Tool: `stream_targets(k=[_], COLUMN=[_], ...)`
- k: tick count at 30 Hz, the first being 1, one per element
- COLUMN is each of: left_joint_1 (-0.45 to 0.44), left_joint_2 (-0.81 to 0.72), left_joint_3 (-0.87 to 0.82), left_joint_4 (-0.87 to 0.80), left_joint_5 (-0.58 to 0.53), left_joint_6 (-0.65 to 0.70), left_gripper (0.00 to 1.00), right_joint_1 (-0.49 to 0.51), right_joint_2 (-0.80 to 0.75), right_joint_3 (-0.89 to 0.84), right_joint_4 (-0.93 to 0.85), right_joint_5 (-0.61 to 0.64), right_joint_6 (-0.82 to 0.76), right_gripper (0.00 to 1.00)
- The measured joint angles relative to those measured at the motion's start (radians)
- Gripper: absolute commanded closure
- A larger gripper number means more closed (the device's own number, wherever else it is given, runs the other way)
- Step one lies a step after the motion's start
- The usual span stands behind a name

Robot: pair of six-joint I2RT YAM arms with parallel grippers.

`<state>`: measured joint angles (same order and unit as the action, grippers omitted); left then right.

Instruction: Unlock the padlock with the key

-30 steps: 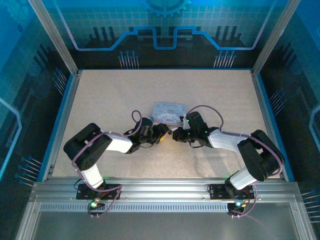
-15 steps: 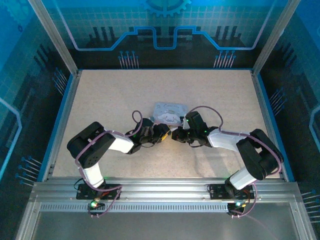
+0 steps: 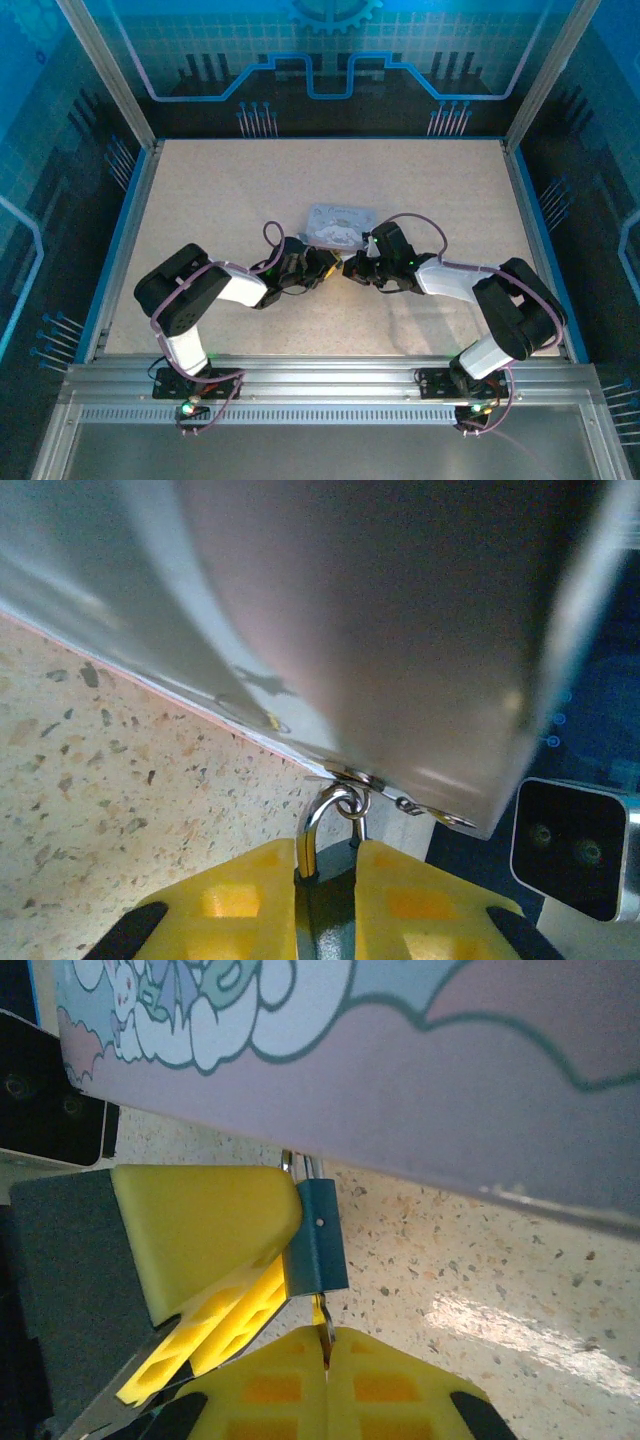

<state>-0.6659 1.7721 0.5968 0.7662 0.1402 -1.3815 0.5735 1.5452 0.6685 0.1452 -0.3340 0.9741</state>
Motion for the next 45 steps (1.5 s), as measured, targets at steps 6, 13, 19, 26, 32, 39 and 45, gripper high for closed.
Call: stream_targets(k=[6, 13, 19, 26, 32, 39, 45], left_joint_1=[-0.002, -0.005, -0.006, -0.006, -0.006, -0.006, -0.006], left_joint_2=[0.0, -0.007, -0.013, -0.025, -0.035, -0.043, -0.054], left_joint_3=[0.0, -0.001, -0.005, -0.005, -0.005, -0.005, -0.005], left_joint_4=[0.002, 0.002, -0.001, -0.013, -0.028, -0.041, -0.058], left_joint_5=[-0.005, -0.006, -0.006, -0.011, -0.018, -0.022, -0.032], left_joint_6=[0.003, 0.004, 0.011, 0.022, 0.022, 0.022, 0.022], left_gripper=[0.96, 1.0, 1.0, 1.0, 1.0, 1.0, 1.0], right_joint_1=[-0.001, -0.009, -0.036, -0.064, -0.056, 0.037, 0.202], right_joint_2=[0.0, -0.043, -0.124, -0.311, -0.504, -0.638, -0.637], right_joint_3=[-0.001, -0.014, -0.029, -0.039, -0.037, -0.061, -0.112], right_joint_4=[0.002, -0.019, -0.077, -0.177, -0.208, -0.172, -0.171], right_joint_5=[-0.002, -0.007, 0.016, 0.104, 0.214, 0.285, 0.419], right_joint_6=[0.002, -0.032, -0.105, -0.277, -0.496, -0.806, -1.126], right_gripper=[0.83, 0.7, 0.58, 0.41, 0.01, 0.0, 0.0])
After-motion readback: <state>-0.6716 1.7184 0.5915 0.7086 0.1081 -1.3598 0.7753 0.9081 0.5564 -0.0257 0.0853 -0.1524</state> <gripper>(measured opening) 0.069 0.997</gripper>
